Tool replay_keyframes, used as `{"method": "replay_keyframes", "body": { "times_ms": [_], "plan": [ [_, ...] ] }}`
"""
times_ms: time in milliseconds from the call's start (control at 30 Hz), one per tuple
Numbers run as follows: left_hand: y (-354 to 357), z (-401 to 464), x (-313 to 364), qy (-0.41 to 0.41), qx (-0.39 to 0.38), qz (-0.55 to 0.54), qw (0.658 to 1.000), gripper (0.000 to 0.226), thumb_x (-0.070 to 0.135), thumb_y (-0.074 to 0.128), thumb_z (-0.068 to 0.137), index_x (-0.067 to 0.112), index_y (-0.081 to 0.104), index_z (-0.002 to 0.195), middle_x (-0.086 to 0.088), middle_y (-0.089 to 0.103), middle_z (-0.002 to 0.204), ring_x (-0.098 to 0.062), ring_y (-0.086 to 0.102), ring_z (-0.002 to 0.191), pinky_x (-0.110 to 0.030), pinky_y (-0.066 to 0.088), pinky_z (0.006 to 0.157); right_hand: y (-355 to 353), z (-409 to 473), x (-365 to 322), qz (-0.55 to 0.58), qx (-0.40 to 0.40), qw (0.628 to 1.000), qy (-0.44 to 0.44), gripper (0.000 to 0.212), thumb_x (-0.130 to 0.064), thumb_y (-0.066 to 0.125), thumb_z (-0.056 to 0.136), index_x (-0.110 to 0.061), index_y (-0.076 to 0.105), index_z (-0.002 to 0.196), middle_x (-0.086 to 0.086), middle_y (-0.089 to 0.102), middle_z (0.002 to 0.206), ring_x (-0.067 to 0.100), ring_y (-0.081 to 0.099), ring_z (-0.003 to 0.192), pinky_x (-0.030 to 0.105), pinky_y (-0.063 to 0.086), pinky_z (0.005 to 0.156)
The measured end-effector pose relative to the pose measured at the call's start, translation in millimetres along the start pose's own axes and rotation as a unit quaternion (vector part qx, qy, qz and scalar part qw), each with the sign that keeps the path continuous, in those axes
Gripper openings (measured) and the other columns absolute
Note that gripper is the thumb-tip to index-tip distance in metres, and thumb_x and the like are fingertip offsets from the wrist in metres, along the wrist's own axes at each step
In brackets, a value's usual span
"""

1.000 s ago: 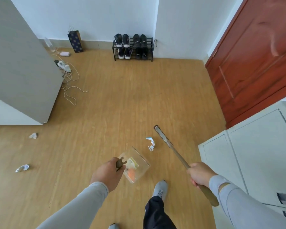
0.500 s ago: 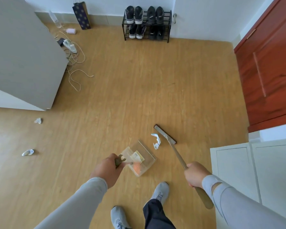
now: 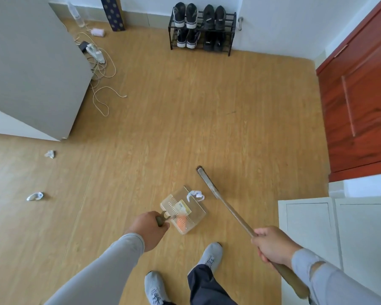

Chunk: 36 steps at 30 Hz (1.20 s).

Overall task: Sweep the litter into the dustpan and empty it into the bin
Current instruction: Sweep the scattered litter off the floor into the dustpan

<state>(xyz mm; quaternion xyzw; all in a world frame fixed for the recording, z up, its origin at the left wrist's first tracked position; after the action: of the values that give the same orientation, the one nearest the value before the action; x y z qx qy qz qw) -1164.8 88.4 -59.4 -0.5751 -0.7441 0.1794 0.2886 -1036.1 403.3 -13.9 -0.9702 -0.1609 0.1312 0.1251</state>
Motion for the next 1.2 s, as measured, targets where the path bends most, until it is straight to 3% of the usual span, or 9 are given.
{"method": "replay_keyframes", "body": {
  "times_ms": [233,333,500,600,733,967,1067,1133,1200],
  "plan": [
    [-46,-13,21,0.01,0.053,-0.07,0.996,0.014,0.043,0.06,0.093,0.031,0.062,0.099,0.004,0.068,0.077,-0.018,0.063,0.064,-0.027,0.051,0.059,-65,-29,-27,0.114,-0.009,0.993,0.028,0.031,-0.011,0.054,0.096,-0.016,0.063,0.125,0.007,0.06,0.066,0.01,0.049,0.039,0.017,0.038,0.041],
    [-58,-15,30,0.011,0.051,-0.074,0.996,0.021,0.042,0.061,0.094,0.026,0.064,0.106,0.003,0.067,0.076,-0.017,0.062,0.062,-0.027,0.049,0.058,-76,-43,-36,0.082,0.018,0.996,0.0,0.03,-0.011,0.053,0.095,-0.018,0.065,0.122,0.006,0.06,0.065,0.011,0.049,0.039,0.018,0.039,0.041],
    [-55,13,41,0.02,0.027,-0.009,0.999,0.026,0.046,0.06,0.094,0.027,0.063,0.112,0.004,0.068,0.082,-0.017,0.065,0.068,-0.028,0.052,0.06,-60,-18,-49,-0.001,0.078,0.997,-0.022,0.019,-0.012,0.047,0.094,-0.018,0.059,0.08,0.001,0.055,0.051,0.013,0.048,0.035,0.016,0.037,0.04],
    [-52,27,37,0.023,0.022,0.02,0.999,0.024,0.046,0.058,0.095,0.028,0.061,0.112,0.005,0.068,0.084,-0.018,0.067,0.072,-0.03,0.055,0.064,-42,10,-54,-0.001,0.087,0.996,-0.014,0.014,-0.012,0.046,0.095,-0.022,0.053,0.1,0.002,0.058,0.056,0.012,0.053,0.038,0.018,0.04,0.041],
    [-55,37,22,0.023,0.024,0.034,0.999,0.032,0.05,0.055,0.096,0.028,0.06,0.118,0.006,0.067,0.088,-0.017,0.066,0.075,-0.028,0.049,0.06,-11,45,-56,-0.021,0.075,0.997,0.011,0.042,-0.012,0.043,0.095,-0.016,0.061,0.132,0.002,0.062,0.069,0.015,0.06,0.045,0.02,0.044,0.043],
    [-52,40,-7,0.02,0.008,0.011,1.0,0.03,0.047,0.054,0.097,0.029,0.059,0.12,0.006,0.066,0.089,-0.018,0.067,0.076,-0.03,0.054,0.065,35,25,-60,-0.074,-0.023,0.997,0.015,0.038,-0.015,0.048,0.097,-0.014,0.063,0.131,0.004,0.065,0.075,0.016,0.058,0.052,0.026,0.05,0.054],
    [-51,37,-20,0.023,0.009,-0.006,1.0,0.03,0.048,0.055,0.097,0.031,0.059,0.122,0.007,0.067,0.088,-0.017,0.066,0.074,-0.029,0.052,0.062,13,-10,-57,-0.046,-0.042,0.998,0.025,0.026,-0.019,0.053,0.098,-0.014,0.069,0.118,0.003,0.058,0.057,0.012,0.049,0.042,0.023,0.046,0.046],
    [-49,34,-26,0.026,0.006,-0.013,1.0,0.028,0.046,0.055,0.097,0.032,0.06,0.12,0.008,0.067,0.087,-0.016,0.064,0.07,-0.027,0.048,0.058,8,-26,-56,-0.049,-0.03,0.998,0.023,0.029,-0.017,0.051,0.099,-0.002,0.068,0.118,0.001,0.052,0.05,0.01,0.044,0.036,0.02,0.041,0.042],
    [-47,31,-27,0.033,0.004,-0.017,0.999,0.026,0.046,0.054,0.097,0.032,0.06,0.119,0.008,0.067,0.086,-0.015,0.063,0.068,-0.027,0.045,0.055,11,-29,-58,-0.052,-0.002,0.999,0.013,0.032,-0.016,0.05,0.1,-0.005,0.066,0.124,0.002,0.053,0.053,0.009,0.045,0.036,0.02,0.04,0.041]
  ]
}}
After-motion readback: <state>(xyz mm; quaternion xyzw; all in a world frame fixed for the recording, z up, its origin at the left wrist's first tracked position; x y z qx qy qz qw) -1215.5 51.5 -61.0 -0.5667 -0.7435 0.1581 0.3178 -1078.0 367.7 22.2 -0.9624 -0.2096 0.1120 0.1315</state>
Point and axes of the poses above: each hand's wrist, its own z-axis towards the middle knuckle, its own y-axis out of the palm, x = y × z, the point moved 2 cm from there along z, towards the middle knuckle
